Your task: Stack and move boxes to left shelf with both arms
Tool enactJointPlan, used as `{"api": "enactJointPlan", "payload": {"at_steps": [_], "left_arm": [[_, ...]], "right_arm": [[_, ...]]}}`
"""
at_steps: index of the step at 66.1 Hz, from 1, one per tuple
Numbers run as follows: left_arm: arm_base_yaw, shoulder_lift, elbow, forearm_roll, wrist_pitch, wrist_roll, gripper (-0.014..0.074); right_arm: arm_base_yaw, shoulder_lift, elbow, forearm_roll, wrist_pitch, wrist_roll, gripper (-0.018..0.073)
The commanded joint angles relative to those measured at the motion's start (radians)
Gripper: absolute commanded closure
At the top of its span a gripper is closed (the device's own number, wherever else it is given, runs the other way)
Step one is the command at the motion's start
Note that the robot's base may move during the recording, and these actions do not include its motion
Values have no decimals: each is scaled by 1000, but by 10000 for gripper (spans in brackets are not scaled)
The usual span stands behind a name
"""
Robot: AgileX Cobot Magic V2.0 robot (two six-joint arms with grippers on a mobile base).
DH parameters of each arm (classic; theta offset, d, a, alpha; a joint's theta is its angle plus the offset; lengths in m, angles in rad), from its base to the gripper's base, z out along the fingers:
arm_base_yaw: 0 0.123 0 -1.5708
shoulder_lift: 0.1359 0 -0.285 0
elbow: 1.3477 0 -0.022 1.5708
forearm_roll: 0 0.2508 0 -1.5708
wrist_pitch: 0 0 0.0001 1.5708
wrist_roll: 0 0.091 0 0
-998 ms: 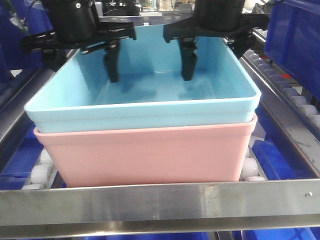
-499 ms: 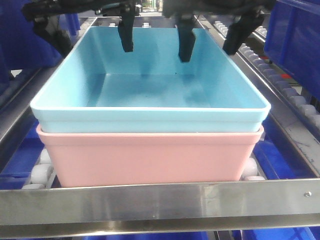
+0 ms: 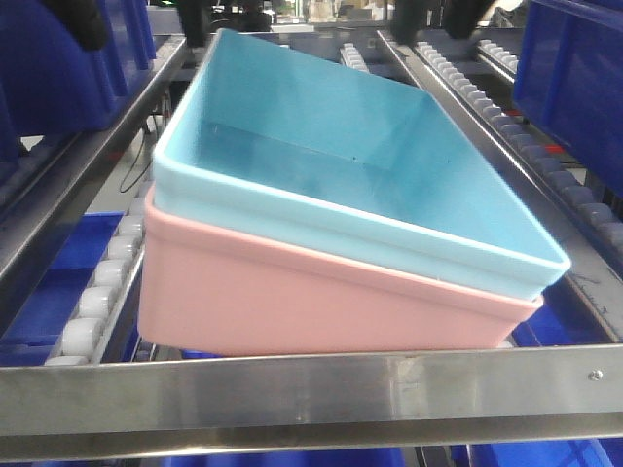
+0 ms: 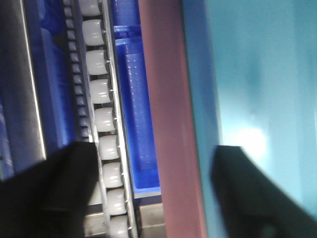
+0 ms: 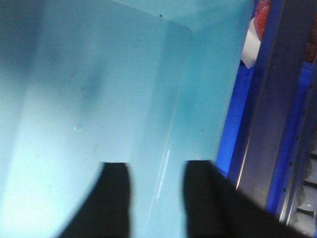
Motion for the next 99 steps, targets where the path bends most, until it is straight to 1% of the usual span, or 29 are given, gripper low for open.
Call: {"api": "enactJointPlan", "payload": {"at_steps": [1, 4, 7, 11, 16, 23, 29, 36, 51, 57, 66, 72, 78, 86, 91, 99], "left_arm": [[-53, -70, -34, 69, -7, 4, 436], [-83, -78, -27, 94, -5, 4, 517], [-112, -88, -13, 123, -9, -2, 618], [-145, -102, 15, 163, -15, -24, 594], [-165, -125, 62, 201, -25, -58, 602], [-180, -164, 159, 204, -83, -79, 602], [-191, -218, 252, 192, -170, -82, 602], [-224, -298, 380, 189, -271, -82, 602], [-328, -522, 655, 213, -532, -80, 602], [-364, -608, 745, 221, -626, -80, 602], [-411, -734, 877, 256, -719, -80, 603], [-432, -803, 946, 256, -756, -80, 604], [-444, -855, 1002, 254, -756, -80, 603], [-444, -894, 1036, 254, -756, -80, 603], [-444, -899, 1036, 254, -754, -80, 604], [-444, -897, 1036, 254, -754, -80, 605]], "right_arm": [[1, -75, -33, -32, -26, -13, 521], [1, -89, -31, -37, -27, -13, 502], [1, -105, -20, -41, -33, -13, 501], [1, -146, 23, -51, -59, -13, 505], [1, -196, 96, -60, -113, -13, 505], [1, -286, 240, -64, -211, -13, 505], [1, -369, 379, -64, -298, -13, 505], [1, -470, 538, -64, -411, -13, 505], [1, -711, 841, -64, -633, -13, 505], [1, -813, 938, -69, -688, -13, 505], [2, -950, 1063, -73, -749, -13, 505], [2, -1048, 1148, -75, -767, -13, 505], [2, -1151, 1234, -89, -804, -13, 505], [2, -1271, 1325, -91, -875, -13, 505], [2, -1312, 1347, -91, -892, -13, 505], [2, -1318, 1350, -91, -893, -13, 505]]}}
